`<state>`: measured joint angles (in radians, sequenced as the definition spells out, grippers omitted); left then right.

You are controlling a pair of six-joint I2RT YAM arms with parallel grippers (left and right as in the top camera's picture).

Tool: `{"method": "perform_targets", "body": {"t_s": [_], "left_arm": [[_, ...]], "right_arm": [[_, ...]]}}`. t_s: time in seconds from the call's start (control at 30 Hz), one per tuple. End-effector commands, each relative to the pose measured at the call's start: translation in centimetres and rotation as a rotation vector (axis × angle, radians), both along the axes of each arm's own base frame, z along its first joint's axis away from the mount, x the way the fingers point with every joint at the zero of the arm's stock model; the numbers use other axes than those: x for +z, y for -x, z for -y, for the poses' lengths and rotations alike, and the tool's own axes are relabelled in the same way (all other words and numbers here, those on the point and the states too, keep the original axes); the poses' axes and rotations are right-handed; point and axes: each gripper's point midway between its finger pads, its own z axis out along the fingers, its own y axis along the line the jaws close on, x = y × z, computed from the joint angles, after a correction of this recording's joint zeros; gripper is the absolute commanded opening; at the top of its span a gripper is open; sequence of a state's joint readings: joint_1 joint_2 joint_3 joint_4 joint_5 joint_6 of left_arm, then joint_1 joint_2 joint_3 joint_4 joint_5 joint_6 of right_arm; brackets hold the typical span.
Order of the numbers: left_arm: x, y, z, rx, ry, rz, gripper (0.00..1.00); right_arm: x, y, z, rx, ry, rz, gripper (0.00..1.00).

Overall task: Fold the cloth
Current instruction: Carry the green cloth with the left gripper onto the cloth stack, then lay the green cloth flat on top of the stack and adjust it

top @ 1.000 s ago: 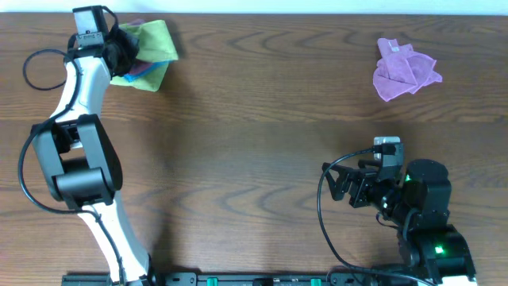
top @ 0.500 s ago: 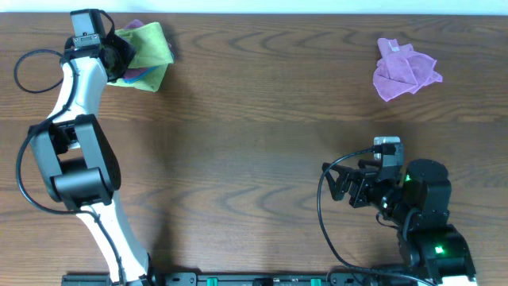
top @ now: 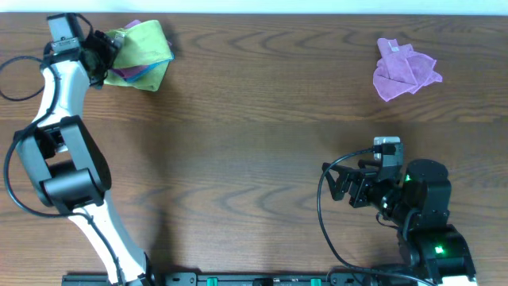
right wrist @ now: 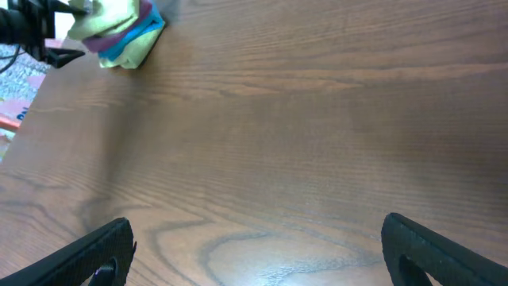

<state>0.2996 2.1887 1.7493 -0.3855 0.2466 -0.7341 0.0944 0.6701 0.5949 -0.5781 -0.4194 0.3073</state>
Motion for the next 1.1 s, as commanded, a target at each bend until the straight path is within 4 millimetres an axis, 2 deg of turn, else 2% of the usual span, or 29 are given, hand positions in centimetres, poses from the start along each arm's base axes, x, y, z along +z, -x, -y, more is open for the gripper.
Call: {"method": "perform_targets", "body": {"t_s": [0.0,0.2,0.37,0.57,0.73,0.83,0.93,1.07], "left_arm": [[0.7,-0.4,-0.6,-0.021,0.040,0.035,0.98],[2.9,-0.4,-1.1,-0.092,0.006,0.087,0.96],[7.7,0.1,-1.6,-0.148,-0.104,0.156,0.96],[11.8,2.8,-0.5,-0.224,-0.180,0.149,0.96],[12.9,4.8,-0.9,-0.234,-0.244,0.102,0.96],[12.9,5.6,0.9,-0.329,-0.231,0.087,0.96],[12.7,5.9,4.2,-0.467,-0.175,0.101,0.96],[12.9,5.8,7.1,-0.524,-0.106,0.123,0.96]], "right_arm": [[0.0,0.0,0.1,-0.011,-0.014,-0.005,0.99],[0.0,0.0,0.1,-0.011,-0.014,-0.005,0.99],[0.0,0.0,0.1,-0.011,-0.014,-0.005,0.99],[0.0,0.0,0.1,-0.011,-0.014,-0.005,0.99],[0.0,0.0,0.1,-0.011,-0.014,-0.005,0.99],[0.0,0.0,0.1,-0.011,-0.014,-0.005,0.99],[0.0,0.0,0.1,-0.011,-0.014,-0.005,0.99],[0.0,0.0,0.1,-0.011,-0.014,-0.005,0.99]]}}
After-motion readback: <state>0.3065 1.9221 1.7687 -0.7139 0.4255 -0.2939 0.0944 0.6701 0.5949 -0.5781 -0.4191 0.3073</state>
